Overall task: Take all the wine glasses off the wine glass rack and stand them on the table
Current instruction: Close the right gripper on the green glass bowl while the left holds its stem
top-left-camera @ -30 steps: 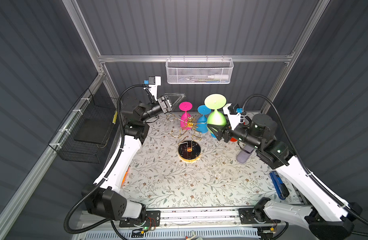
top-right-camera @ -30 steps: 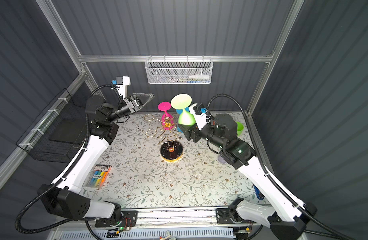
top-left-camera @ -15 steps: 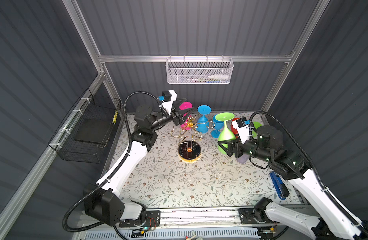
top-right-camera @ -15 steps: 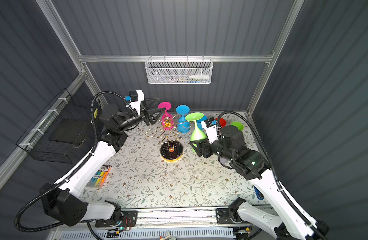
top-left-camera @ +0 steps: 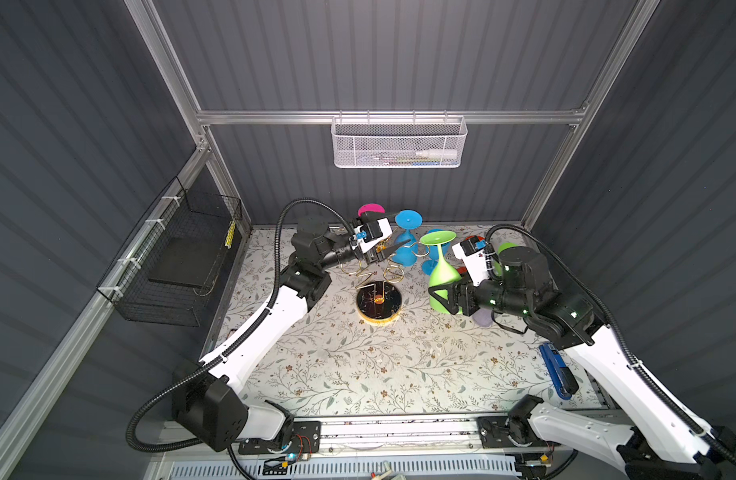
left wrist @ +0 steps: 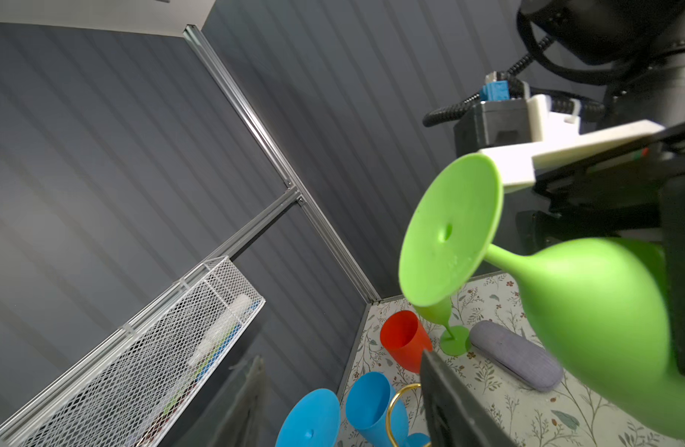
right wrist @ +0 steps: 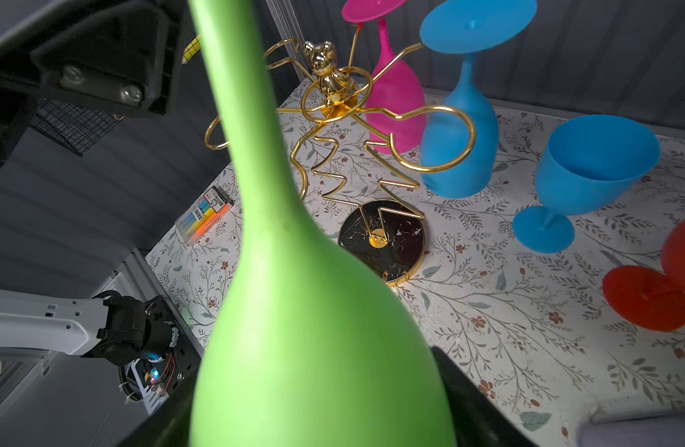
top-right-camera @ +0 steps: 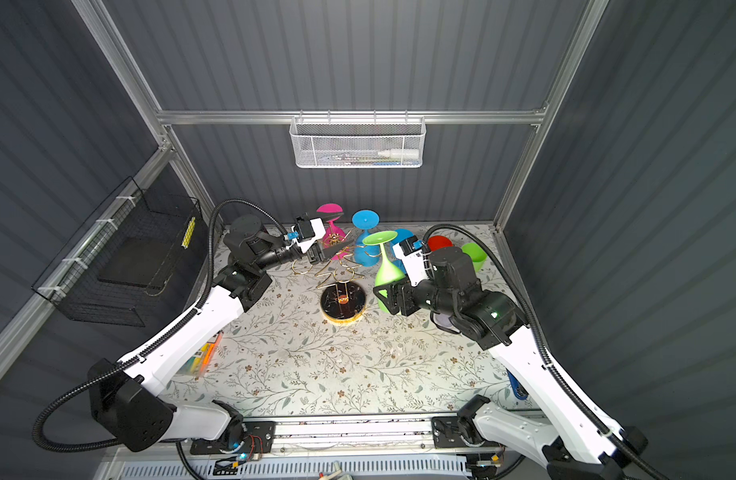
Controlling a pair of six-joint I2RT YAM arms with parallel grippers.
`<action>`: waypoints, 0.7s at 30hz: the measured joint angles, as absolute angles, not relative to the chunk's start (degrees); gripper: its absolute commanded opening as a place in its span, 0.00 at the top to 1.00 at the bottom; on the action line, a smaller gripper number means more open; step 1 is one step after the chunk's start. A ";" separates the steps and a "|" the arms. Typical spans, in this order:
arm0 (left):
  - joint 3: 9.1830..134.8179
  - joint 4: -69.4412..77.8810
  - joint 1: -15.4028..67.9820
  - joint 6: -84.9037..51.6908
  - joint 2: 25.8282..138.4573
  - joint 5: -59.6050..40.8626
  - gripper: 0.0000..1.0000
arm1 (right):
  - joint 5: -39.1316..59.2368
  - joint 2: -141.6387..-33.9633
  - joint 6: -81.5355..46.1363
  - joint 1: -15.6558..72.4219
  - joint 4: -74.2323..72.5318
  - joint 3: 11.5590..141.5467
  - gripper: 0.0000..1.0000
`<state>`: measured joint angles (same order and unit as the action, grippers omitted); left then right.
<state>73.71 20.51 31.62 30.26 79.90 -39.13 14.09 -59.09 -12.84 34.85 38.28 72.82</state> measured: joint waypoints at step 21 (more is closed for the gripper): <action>74.52 19.51 34.50 33.12 81.08 -44.40 0.43 | 17.41 -61.73 -13.72 34.85 37.08 73.84 0.44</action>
